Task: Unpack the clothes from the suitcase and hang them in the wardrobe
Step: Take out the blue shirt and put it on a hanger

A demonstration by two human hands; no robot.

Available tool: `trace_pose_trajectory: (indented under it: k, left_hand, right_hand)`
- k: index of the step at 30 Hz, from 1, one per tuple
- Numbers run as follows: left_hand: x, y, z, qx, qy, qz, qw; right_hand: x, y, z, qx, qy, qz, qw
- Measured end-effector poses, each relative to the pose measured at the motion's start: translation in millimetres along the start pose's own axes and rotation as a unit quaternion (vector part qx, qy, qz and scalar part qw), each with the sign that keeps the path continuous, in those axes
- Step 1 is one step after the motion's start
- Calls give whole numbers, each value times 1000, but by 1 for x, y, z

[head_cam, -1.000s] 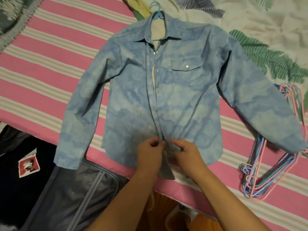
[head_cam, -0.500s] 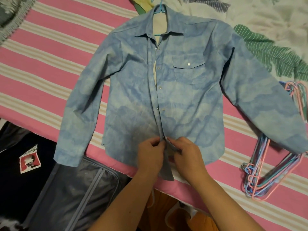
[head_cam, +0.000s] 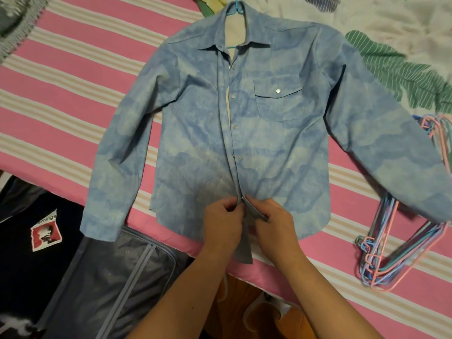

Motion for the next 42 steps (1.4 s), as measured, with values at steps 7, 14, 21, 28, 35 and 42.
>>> trace_pose_trajectory:
  k: [7,14,21,28,35,42]
  left_hand:
    - [-1,-2,7,-8,-13,12,1000]
    - [-3,-1,22,-33,-12,30,999]
    - [-13,-36,6,125,-356,19,926]
    - [19,-112,-23,104,-285,-7,953]
    - [0,-153,3,11,-278,-32,960]
    - [13,-152,-5,-46,-255,-61,964]
  right_hand:
    - [3,3,10,-52,101,4,993]
    - [10,13,12,-110,203,-38,972]
    - [18,4,-18,-45,413,37,909]
    - [24,-92,1,-24,270,-72,960]
    - [49,-126,-16,52,281,-41,957]
    - [42,-132,-11,82,272,-12,959]
Point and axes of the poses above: each hand's wrist, its own y-axis away from the middle knuckle, its own x-axis out of the palm, z = x × y, the point moved 8 cm from there along -y, towards the middle knuckle, and after that the axes turned 9 degrees about y, right-handed, at the moved point
